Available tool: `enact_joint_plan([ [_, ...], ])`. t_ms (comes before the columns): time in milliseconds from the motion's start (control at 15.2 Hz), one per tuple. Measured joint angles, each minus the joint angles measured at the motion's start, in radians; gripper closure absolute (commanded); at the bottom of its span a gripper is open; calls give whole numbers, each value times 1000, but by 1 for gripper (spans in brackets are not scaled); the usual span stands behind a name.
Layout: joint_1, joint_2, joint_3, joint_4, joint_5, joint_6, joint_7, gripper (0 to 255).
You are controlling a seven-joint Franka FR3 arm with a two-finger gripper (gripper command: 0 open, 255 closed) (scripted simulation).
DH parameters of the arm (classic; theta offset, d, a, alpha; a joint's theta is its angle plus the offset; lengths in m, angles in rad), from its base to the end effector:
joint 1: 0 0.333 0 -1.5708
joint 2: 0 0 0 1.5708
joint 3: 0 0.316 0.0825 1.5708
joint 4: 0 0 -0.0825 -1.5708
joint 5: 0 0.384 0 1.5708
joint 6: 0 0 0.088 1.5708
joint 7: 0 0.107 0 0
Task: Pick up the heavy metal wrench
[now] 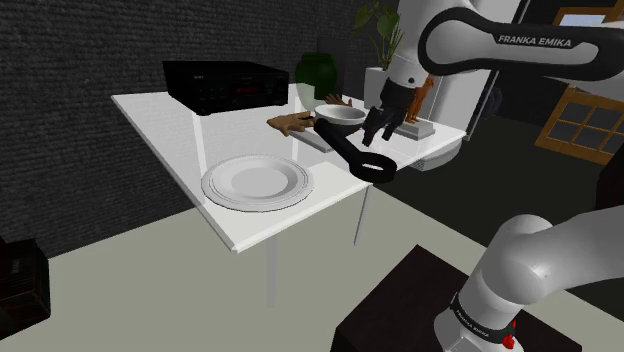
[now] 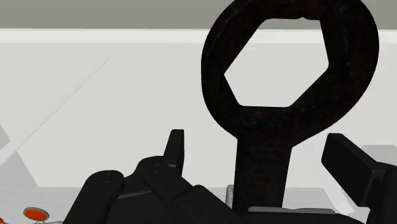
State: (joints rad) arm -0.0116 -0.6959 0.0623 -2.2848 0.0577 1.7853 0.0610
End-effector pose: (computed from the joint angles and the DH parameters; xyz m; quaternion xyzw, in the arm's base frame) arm 0.3528 0.0290 0.6156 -0.9951 0.0137 -0.0970 0.0135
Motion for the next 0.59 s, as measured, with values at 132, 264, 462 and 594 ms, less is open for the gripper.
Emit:
enact_joint_plan([
  [132, -7, 40, 28, 11, 2, 80, 45, 0],
  [264, -17, 79, 56, 17, -1, 163, 93, 0],
  [462, -22, 103, 72, 25, -3, 210, 120, 0],
  [594, -22, 102, 75, 1, -3, 237, 123, 0],
])
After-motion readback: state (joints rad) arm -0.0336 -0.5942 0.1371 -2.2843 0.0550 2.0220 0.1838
